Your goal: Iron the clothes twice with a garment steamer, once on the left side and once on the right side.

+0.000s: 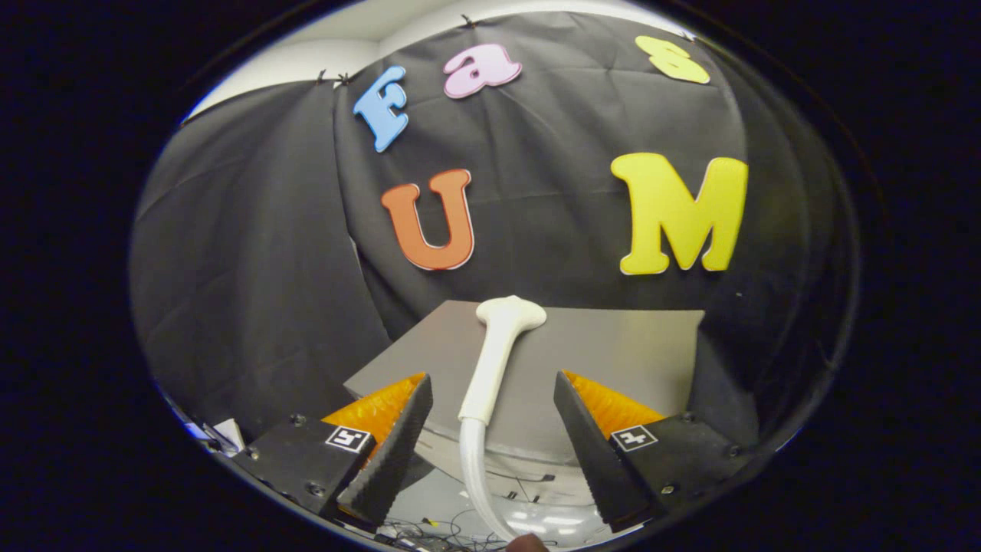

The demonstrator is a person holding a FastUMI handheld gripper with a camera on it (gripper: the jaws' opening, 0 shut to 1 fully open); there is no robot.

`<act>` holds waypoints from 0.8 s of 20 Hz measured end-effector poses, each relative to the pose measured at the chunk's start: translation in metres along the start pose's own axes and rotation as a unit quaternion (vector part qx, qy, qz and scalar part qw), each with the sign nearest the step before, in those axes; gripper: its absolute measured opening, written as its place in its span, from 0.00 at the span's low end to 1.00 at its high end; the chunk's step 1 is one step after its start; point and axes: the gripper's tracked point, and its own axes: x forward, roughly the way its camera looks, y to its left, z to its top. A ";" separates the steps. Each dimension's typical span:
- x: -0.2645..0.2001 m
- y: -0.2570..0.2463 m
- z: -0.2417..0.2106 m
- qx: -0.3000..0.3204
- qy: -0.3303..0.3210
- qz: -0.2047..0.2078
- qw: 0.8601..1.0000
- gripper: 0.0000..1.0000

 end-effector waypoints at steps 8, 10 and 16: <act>0.104 -0.009 -0.028 0.009 0.120 -0.053 0.991 0.86; 0.107 -0.012 -0.033 0.015 0.136 -0.062 0.989 0.80; 0.114 0.002 -0.033 0.024 0.140 -0.060 0.988 0.43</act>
